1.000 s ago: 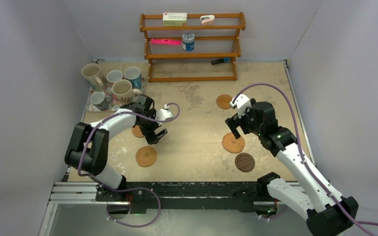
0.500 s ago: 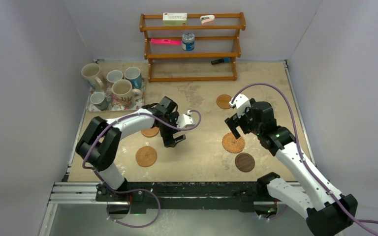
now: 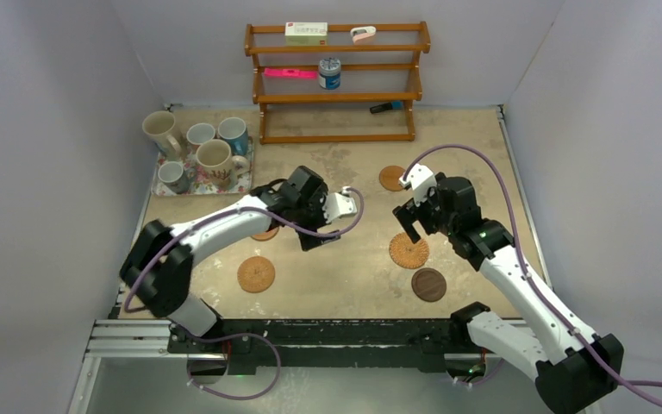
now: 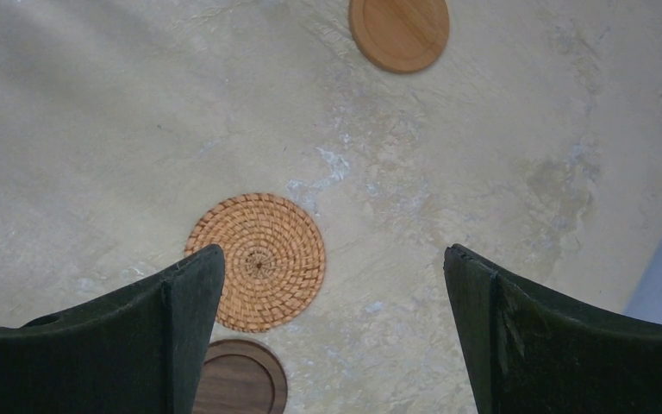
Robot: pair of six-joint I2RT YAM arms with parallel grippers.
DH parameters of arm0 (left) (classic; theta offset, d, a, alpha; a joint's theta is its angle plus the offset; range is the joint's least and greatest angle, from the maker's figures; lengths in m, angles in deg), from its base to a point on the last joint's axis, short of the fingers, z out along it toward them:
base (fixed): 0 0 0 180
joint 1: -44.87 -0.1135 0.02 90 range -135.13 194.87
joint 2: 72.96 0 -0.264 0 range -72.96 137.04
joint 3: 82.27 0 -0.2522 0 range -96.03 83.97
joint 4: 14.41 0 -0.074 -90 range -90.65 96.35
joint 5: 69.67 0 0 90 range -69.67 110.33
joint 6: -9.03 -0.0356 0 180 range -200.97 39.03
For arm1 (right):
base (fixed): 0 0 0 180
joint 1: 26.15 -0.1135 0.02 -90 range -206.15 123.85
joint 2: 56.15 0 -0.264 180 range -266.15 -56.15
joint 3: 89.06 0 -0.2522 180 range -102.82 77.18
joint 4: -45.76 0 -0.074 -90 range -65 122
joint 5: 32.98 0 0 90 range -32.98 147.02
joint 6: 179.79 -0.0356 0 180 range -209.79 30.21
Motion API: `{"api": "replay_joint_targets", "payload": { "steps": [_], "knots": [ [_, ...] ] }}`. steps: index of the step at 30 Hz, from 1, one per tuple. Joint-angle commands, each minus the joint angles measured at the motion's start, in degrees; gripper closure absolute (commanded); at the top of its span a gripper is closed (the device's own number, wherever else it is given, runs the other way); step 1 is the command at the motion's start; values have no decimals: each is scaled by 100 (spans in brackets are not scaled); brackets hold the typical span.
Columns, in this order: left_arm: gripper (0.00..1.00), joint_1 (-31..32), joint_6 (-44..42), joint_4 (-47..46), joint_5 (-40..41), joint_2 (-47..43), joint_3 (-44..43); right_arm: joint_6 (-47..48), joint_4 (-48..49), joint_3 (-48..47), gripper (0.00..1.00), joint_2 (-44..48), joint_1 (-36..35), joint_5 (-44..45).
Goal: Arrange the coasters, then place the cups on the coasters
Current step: Move the coaster to the center of the board.
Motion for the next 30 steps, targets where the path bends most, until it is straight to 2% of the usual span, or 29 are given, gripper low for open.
{"api": "replay_joint_targets", "payload": {
  "steps": [1,4,8,11,15,19,23,30],
  "knots": [
    [0,-168,224,-427,692,-1212,245,124,89,1,1,-44,-34,180],
    [0,-773,320,-470,707,-1774,644,443,-13,85,1,-42,-34,204],
    [0,-1969,223,-627,369,-2442,1159,1279,-141,419,1,47,-34,110],
    [0,-2535,205,-734,97,-2914,1546,1813,-294,658,1,61,-34,19],
    [0,-2710,323,-932,-66,-3621,2100,2037,384,1032,1,-86,-34,416],
    [0,-2715,439,-1250,66,-4014,2495,1949,834,1049,1,-778,-46,483],
    [0,-2715,495,-1249,98,-4122,2578,1905,1379,1175,1,-1164,-42,514],
    [0,-2715,545,-1319,33,-4222,2779,1987,1800,1497,1,-1185,-42,265]
  ]
}}
